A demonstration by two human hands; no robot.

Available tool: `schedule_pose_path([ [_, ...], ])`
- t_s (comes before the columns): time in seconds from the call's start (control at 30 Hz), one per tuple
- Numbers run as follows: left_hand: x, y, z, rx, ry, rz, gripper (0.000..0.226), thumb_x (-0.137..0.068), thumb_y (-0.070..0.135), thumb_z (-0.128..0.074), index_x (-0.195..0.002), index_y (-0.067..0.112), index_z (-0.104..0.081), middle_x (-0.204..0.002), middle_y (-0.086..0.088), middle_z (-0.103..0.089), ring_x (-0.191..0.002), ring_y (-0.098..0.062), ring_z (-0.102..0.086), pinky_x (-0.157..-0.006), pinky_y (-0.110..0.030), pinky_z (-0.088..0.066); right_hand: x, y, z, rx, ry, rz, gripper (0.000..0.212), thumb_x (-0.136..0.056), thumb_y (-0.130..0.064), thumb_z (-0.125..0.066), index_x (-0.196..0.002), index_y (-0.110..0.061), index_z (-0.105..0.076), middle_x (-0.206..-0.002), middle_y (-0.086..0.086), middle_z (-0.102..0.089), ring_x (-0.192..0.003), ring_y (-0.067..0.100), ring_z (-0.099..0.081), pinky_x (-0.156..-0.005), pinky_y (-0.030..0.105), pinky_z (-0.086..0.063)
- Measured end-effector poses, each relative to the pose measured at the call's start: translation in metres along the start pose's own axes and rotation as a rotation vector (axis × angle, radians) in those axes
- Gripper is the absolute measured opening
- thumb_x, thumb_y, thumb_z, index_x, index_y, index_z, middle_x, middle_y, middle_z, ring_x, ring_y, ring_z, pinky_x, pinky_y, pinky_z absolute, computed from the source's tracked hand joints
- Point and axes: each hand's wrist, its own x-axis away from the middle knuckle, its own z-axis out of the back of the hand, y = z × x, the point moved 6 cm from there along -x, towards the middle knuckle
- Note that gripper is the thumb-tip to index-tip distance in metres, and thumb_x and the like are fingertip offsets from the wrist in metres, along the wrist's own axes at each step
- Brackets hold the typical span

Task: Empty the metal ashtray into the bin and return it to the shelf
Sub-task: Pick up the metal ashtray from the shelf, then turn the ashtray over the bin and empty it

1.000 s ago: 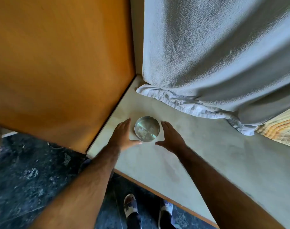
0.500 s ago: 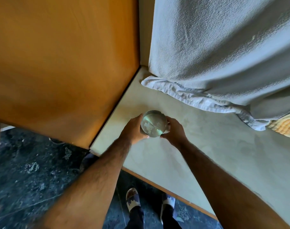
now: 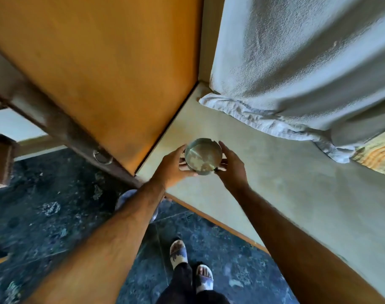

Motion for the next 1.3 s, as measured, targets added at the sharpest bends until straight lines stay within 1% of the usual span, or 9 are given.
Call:
schedule_pose_path([
  [0.23,0.081,-0.029,0.021,-0.186,0.166,0.009,0.093,-0.07,0.005,-0.083,-0.148,0.016,-0.033,-0.141,-0.009,-0.053,-0.117,-0.017,-0.061,-0.087,-0.019,-0.052,0.056,-0.025,-0.041,0.106,-0.091,0.137,0.083,-0.076,0.004,-0.074,-0.147,-0.023,-0.041,-0.128,0.007,-0.061,-0.085,0.022,-0.068,-0.083,0.035,-0.058],
  [0.43,0.148,-0.077,0.06,-0.417,0.22,0.06,0.08,-0.084,0.01,-0.07,-0.151,0.022,-0.029,-0.136,-0.013,-0.058,-0.119,-0.028,-0.059,-0.097,-0.036,-0.049,0.096,-0.037,-0.106,0.079,-0.23,0.121,0.078,-0.077,0.004,-0.069,-0.145,-0.027,-0.044,-0.122,0.006,-0.068,-0.086,0.017,-0.068,-0.071,-0.001,-0.041],
  [0.57,0.178,-0.116,0.095,-0.506,0.197,0.074,0.07,-0.085,0.013,-0.068,-0.148,0.015,-0.037,-0.131,-0.017,-0.063,-0.116,-0.032,-0.061,-0.095,-0.039,-0.048,0.118,-0.052,-0.158,0.068,-0.252,0.094,0.062,-0.082,-0.011,-0.063,-0.139,-0.032,-0.052,-0.105,0.004,-0.074,-0.087,0.016,-0.069,-0.081,0.031,-0.055],
  [0.63,0.182,-0.142,0.118,-0.545,0.188,0.075,0.065,-0.086,0.015,-0.066,-0.146,0.013,-0.04,-0.128,-0.018,-0.064,-0.112,-0.033,-0.063,-0.092,-0.041,-0.051,0.123,-0.061,-0.19,0.069,-0.237,0.138,0.054,-0.085,-0.015,-0.063,-0.136,-0.031,-0.054,-0.107,0.002,-0.073,-0.09,0.012,-0.067,-0.085,0.032,-0.056],
  [0.97,0.181,-0.302,0.165,-0.45,0.288,0.116,0.056,-0.082,0.012,-0.072,-0.135,0.01,-0.054,-0.106,-0.02,-0.074,-0.095,-0.034,-0.07,-0.082,-0.04,-0.056,0.109,-0.006,-0.361,-0.03,-0.291,-0.015,0.048,-0.082,-0.009,-0.07,-0.128,-0.022,-0.063,-0.101,0.004,-0.077,-0.09,0.013,-0.074,-0.079,0.023,-0.055],
  [1.07,0.168,-0.371,0.16,-0.249,0.332,0.229,0.052,-0.078,0.015,-0.077,-0.127,0.012,-0.06,-0.104,-0.014,-0.076,-0.092,-0.023,-0.074,-0.082,-0.041,-0.059,0.096,0.043,-0.418,-0.134,-0.371,-0.128,0.051,-0.079,-0.01,-0.075,-0.127,-0.019,-0.063,-0.107,0.002,-0.075,-0.093,-0.001,-0.071,-0.089,0.028,-0.055],
  [1.17,0.143,-0.432,0.153,-0.066,0.335,0.317,0.047,-0.074,0.017,-0.081,-0.118,0.013,-0.066,-0.1,-0.013,-0.077,-0.089,-0.018,-0.074,-0.085,-0.041,-0.059,0.076,0.09,-0.465,-0.269,-0.411,-0.256,0.055,-0.078,0.007,-0.074,-0.129,-0.003,-0.059,-0.105,0.006,-0.07,-0.081,-0.016,-0.066,-0.082,0.014,-0.053],
  [1.23,0.122,-0.462,0.147,0.017,0.335,0.35,0.045,-0.072,0.018,-0.082,-0.115,0.013,-0.068,-0.101,-0.011,-0.076,-0.088,-0.017,-0.073,-0.086,-0.036,-0.059,0.059,0.116,-0.487,-0.37,-0.391,-0.32,0.054,-0.076,0.012,-0.073,-0.128,0.004,-0.058,-0.099,0.002,-0.074,-0.081,-0.011,-0.067,-0.077,0.01,-0.052],
  [1.3,0.1,-0.49,0.141,0.106,0.357,0.384,0.05,-0.071,0.016,-0.083,-0.118,0.012,-0.067,-0.104,-0.005,-0.073,-0.09,-0.017,-0.071,-0.079,-0.022,-0.058,0.042,0.138,-0.506,-0.451,-0.371,-0.361,0.048,-0.076,0.006,-0.075,-0.122,-0.001,-0.063,-0.098,-0.002,-0.076,-0.088,0.0,-0.069,-0.083,0.018,-0.054],
])
